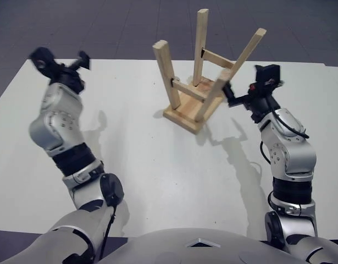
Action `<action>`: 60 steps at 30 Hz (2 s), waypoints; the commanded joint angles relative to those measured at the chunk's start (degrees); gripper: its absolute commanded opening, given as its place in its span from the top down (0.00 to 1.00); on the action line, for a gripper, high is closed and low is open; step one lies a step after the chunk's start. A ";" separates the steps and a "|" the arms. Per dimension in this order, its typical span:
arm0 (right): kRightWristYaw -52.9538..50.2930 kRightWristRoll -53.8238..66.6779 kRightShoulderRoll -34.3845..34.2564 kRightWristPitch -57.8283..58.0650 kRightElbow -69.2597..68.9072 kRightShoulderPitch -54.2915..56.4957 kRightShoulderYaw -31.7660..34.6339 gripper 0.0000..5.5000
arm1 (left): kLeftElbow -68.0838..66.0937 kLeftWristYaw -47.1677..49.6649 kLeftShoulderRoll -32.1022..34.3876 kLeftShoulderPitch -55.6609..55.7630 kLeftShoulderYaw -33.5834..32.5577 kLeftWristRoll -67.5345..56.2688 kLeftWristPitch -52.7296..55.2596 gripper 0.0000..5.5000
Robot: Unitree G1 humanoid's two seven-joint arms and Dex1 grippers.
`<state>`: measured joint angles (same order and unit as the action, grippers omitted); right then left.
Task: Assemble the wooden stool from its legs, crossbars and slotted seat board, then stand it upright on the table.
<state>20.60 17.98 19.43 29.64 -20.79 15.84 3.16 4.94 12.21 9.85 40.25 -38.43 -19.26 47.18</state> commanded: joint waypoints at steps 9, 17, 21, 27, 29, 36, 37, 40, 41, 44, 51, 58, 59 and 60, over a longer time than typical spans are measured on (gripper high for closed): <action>0.68 11.91 1.90 -4.72 1.44 4.62 16.95 0.02 | -2.24 3.67 -2.49 -1.55 6.37 1.12 -4.90 0.02; -15.08 12.26 8.81 -8.15 29.38 19.92 29.24 0.02 | -3.41 4.32 -5.10 -2.40 11.20 1.71 -6.52 0.02; -16.24 0.65 9.10 -16.42 40.64 22.09 21.02 0.02 | -4.16 4.38 -5.20 -1.69 12.61 1.98 -7.13 0.02; -9.72 -7.87 2.75 -25.10 50.78 22.65 8.49 0.02 | -3.69 4.61 -4.84 -1.74 14.58 2.65 -6.79 0.02; -7.87 -8.44 1.33 -25.84 49.24 21.00 6.45 0.02 | -3.47 4.72 -4.62 -1.83 14.63 2.58 -6.43 0.02; -5.76 -6.40 -0.15 -19.52 34.02 13.28 5.13 0.02 | -1.97 5.51 -4.65 -2.59 15.29 2.62 -5.11 0.02; -5.74 -5.44 -0.60 -17.72 31.78 12.60 5.37 0.02 | -1.83 5.68 -4.78 -2.71 15.38 2.68 -5.00 0.02; -4.45 -2.19 -2.19 -13.89 25.40 10.94 5.11 0.02 | -1.49 6.16 -5.00 -2.87 15.34 2.65 -4.67 0.02; -3.81 -1.13 -2.42 -13.07 24.18 10.62 5.24 0.02 | -1.38 6.33 -5.05 -2.89 15.32 2.61 -4.59 0.02; -4.75 0.51 -1.66 -11.09 24.22 10.97 8.20 0.02 | -1.21 6.72 -5.14 -2.92 15.36 2.46 -4.39 0.02; -10.62 -0.58 -0.92 -11.66 30.05 15.37 12.79 0.02 | -1.02 7.65 -5.63 -3.32 14.70 2.08 -3.89 0.02; -12.06 5.38 -4.53 -14.21 46.22 35.42 16.84 0.02 | -2.03 8.49 -7.21 -2.53 14.59 1.80 -4.25 0.02; -11.77 4.45 -4.16 -15.60 49.88 39.68 16.17 0.02 | -2.02 8.53 -7.52 -2.55 14.70 1.79 -4.27 0.02; -11.55 3.42 -3.73 -16.87 53.58 43.68 15.49 0.02 | -2.00 8.64 -7.85 -2.57 14.77 1.77 -4.28 0.02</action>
<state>8.89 23.01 15.01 15.14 26.12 50.87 19.64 3.03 20.47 2.76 37.47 -23.96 -17.21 42.64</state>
